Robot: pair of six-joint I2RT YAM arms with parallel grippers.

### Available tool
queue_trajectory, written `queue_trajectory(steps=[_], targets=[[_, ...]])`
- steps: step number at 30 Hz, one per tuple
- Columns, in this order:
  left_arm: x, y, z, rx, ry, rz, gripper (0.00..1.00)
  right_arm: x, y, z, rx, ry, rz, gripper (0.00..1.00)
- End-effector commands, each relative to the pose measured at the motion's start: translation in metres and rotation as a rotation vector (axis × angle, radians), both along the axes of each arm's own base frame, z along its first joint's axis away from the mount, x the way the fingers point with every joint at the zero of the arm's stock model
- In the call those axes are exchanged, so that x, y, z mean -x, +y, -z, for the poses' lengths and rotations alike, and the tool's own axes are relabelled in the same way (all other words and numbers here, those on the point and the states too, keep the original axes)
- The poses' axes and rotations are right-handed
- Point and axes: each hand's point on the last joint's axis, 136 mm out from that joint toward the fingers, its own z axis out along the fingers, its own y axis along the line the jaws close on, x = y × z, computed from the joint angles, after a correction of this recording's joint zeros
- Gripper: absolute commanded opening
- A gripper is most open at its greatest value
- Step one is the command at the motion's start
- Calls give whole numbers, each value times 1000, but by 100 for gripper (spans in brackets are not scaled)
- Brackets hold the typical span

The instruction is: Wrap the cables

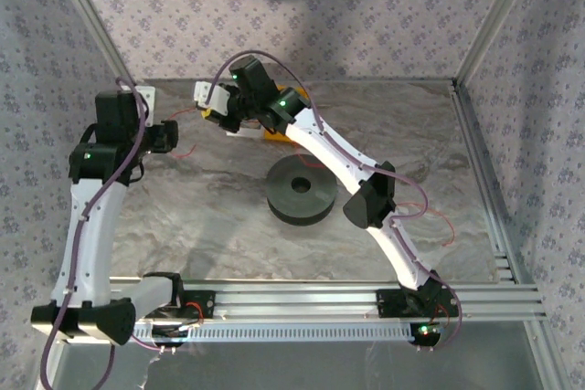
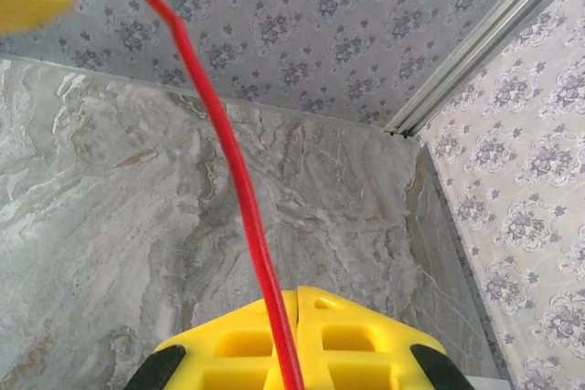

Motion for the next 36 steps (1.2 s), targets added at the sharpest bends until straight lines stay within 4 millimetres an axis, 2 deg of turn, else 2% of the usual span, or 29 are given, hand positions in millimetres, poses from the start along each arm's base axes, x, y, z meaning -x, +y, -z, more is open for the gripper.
queue_trajectory(steps=[1,3,5,9,12,17,20,23,26,28,36], targets=[[21,-9,-25,70,-67,24,75,-1,-12,-13,8,-34,8,0],[34,-26,-20,167,-61,88,76,-7,-15,-11,7,-31,22,0],[45,-43,-4,264,-32,141,78,-15,-18,-10,2,-29,45,0],[60,-79,49,457,66,223,78,-32,-26,-9,5,-38,114,0],[62,-102,87,516,130,246,78,-46,-30,-14,-11,-62,164,0],[55,-141,129,552,216,289,77,-70,-41,-18,-21,-93,274,0],[50,-171,154,581,265,332,77,-79,-46,-21,-32,-102,315,0],[42,-197,175,623,300,364,77,-82,-49,-23,-38,-97,329,0],[33,-215,194,662,329,381,77,-82,-50,-20,-32,-85,331,0],[25,-225,203,671,344,391,76,-81,-50,-18,-26,-76,331,0],[1,-266,220,726,391,471,75,-79,-50,-12,-14,-57,332,0]])
